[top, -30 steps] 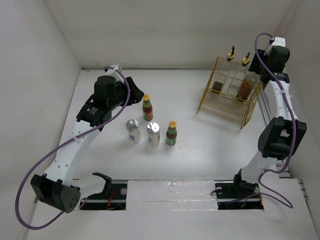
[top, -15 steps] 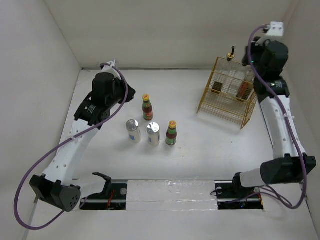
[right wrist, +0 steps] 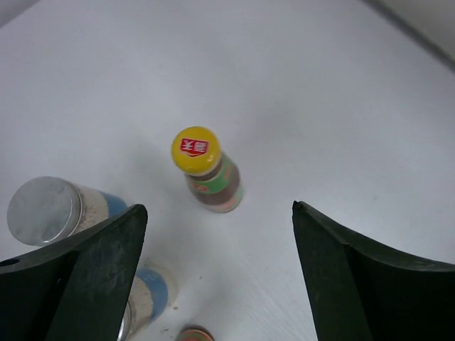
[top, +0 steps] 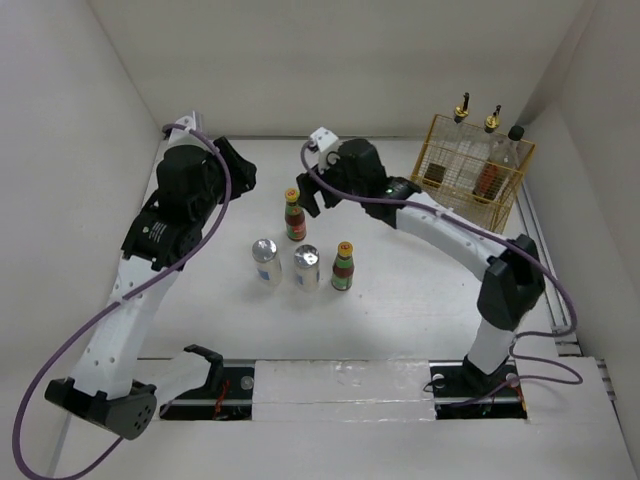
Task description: Organize the condiment bottles
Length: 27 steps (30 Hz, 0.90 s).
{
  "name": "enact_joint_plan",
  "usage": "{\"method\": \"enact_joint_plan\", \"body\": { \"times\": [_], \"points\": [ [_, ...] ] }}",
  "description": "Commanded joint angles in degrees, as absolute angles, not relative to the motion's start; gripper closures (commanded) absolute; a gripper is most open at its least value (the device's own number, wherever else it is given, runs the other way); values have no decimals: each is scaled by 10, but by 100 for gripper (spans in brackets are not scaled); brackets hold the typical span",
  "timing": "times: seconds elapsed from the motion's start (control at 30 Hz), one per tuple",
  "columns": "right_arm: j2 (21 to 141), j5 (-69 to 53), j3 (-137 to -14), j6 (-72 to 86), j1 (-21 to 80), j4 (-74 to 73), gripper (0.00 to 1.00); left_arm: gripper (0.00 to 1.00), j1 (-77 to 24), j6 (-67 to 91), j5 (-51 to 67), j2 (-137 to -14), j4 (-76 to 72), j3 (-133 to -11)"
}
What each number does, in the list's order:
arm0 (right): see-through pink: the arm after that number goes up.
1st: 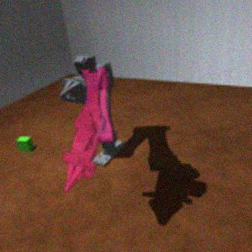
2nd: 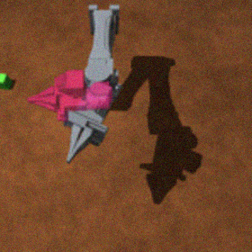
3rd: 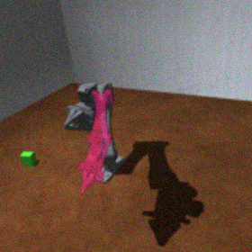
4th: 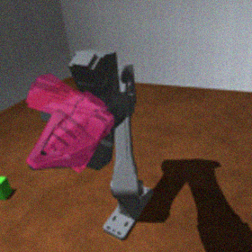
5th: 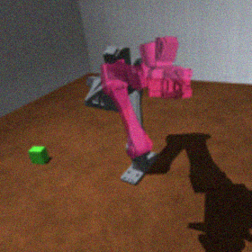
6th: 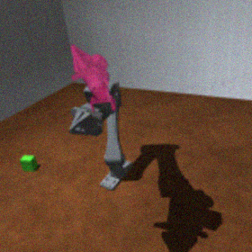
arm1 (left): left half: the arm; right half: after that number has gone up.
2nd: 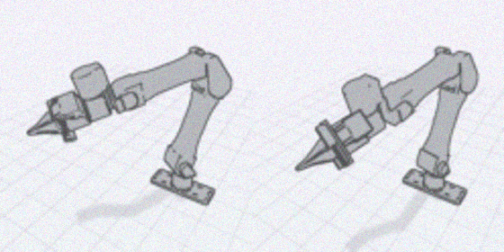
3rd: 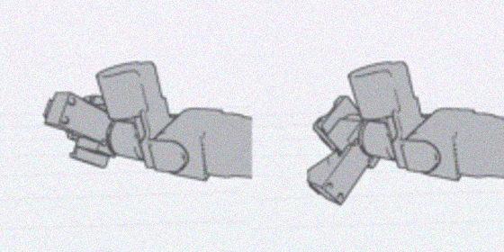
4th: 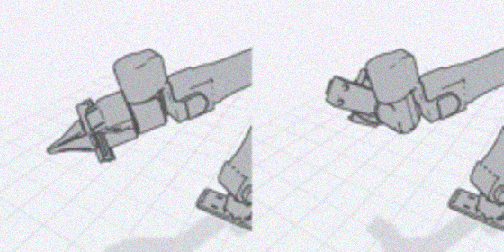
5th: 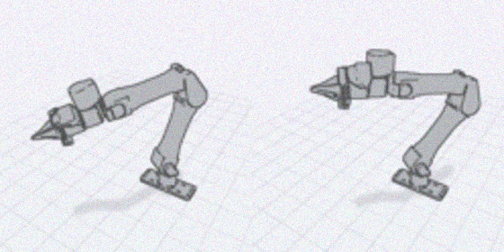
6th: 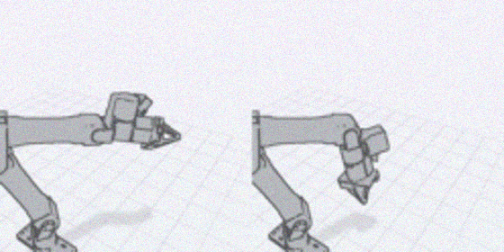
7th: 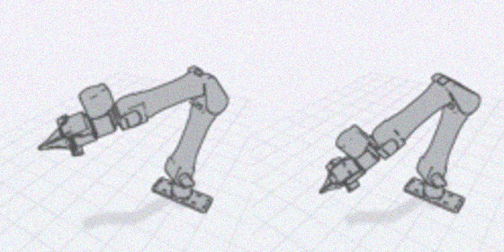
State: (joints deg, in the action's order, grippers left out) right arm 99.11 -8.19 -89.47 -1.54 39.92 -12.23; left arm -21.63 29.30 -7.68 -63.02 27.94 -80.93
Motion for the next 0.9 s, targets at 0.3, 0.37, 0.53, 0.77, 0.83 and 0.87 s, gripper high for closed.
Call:
{"method": "enact_joint_plan", "body": {
  "times": [0.3,0.37,0.53,0.77,0.83,0.87],
  "points": [
    [1129,-90,-996,-36,445,-115,17,52,-214,311,-98,-563,305,-780],
    [1142,-74,-996,-31,450,-92,22,52,-214,311,-98,-563,305,-780],
    [1178,-53,-1025,-25,450,-60,36,52,-214,316,-69,-563,298,-760],
    [1149,-40,-1012,-9,450,-32,76,52,-214,310,-64,-558,286,-742],
    [1123,-40,-1012,-9,450,-32,83,50,-214,310,-58,-558,280,-737],
    [1112,-40,-1012,-9,450,-32,84,49,-214,305,-58,-563,274,-737]
  ]
}}
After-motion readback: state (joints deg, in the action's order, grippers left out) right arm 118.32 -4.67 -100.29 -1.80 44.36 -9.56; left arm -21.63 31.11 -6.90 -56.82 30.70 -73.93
